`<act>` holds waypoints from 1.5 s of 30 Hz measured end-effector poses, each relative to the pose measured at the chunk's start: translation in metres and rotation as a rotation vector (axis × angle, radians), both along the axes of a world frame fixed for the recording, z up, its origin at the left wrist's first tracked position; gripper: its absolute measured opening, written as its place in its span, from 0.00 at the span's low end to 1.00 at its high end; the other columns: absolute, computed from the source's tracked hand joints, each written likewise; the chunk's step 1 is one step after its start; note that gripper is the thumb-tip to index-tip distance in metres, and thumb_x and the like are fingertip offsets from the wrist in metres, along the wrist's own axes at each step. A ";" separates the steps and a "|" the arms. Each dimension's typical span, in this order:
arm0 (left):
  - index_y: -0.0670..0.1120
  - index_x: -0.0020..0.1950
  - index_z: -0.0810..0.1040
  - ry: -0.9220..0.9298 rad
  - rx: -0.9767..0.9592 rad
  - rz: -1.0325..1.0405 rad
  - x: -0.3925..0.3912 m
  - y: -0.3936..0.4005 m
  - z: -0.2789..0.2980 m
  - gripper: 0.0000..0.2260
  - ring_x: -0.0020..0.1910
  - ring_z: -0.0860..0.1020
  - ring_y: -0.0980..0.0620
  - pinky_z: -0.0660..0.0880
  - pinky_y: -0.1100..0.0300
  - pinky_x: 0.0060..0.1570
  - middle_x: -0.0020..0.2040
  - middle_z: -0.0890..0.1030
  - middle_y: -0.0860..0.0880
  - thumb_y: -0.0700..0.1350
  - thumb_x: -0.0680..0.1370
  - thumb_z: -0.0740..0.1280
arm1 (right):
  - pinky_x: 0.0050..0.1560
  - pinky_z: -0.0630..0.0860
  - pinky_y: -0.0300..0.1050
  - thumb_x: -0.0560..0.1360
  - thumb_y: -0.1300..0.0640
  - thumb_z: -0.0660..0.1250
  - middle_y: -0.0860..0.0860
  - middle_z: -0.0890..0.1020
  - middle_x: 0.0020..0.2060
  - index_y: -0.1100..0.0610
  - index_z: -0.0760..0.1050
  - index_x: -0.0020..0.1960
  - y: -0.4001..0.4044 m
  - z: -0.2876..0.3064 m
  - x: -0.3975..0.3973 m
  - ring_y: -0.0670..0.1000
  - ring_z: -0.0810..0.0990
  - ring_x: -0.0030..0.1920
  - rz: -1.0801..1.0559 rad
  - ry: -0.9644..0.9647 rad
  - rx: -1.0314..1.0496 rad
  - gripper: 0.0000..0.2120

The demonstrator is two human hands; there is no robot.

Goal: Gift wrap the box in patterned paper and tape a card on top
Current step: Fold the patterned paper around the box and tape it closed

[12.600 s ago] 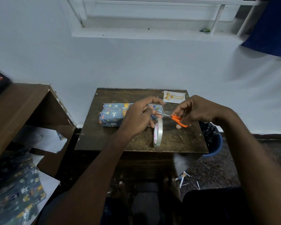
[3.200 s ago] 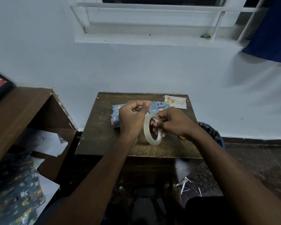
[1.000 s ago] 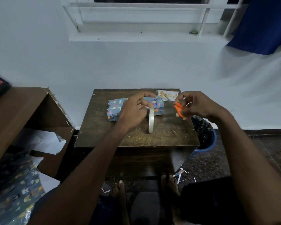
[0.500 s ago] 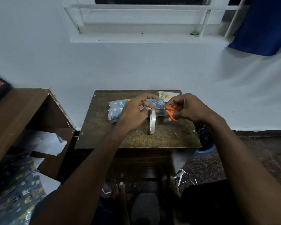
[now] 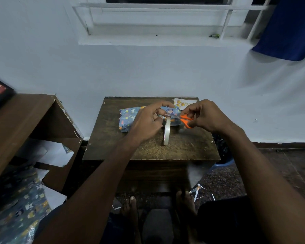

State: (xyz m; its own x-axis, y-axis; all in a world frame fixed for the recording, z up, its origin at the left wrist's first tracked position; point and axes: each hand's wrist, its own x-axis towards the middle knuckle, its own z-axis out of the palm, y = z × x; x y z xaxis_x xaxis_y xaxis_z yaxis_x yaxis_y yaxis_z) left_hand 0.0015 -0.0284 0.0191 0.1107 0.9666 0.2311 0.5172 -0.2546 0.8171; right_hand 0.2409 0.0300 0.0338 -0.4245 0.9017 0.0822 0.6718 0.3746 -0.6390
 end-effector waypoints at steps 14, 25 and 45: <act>0.54 0.73 0.72 -0.055 -0.044 0.038 -0.004 0.004 0.000 0.25 0.33 0.79 0.62 0.77 0.58 0.42 0.47 0.86 0.59 0.38 0.79 0.73 | 0.39 0.70 0.38 0.67 0.62 0.82 0.43 0.86 0.45 0.48 0.88 0.56 -0.007 0.009 -0.007 0.33 0.78 0.38 0.016 -0.038 0.109 0.19; 0.50 0.75 0.70 -0.177 -0.100 0.056 -0.013 0.011 -0.005 0.29 0.43 0.84 0.54 0.81 0.45 0.60 0.46 0.88 0.51 0.41 0.77 0.77 | 0.45 0.76 0.43 0.71 0.64 0.80 0.42 0.86 0.42 0.49 0.88 0.47 -0.004 -0.007 -0.004 0.40 0.81 0.40 0.042 -0.343 -0.047 0.11; 0.46 0.76 0.69 -0.303 -0.096 -0.198 -0.026 0.008 0.001 0.35 0.43 0.81 0.54 0.78 0.61 0.52 0.43 0.86 0.47 0.33 0.73 0.79 | 0.42 0.80 0.51 0.78 0.57 0.75 0.57 0.87 0.44 0.57 0.82 0.54 -0.027 -0.010 -0.053 0.56 0.86 0.42 0.229 0.251 -0.238 0.06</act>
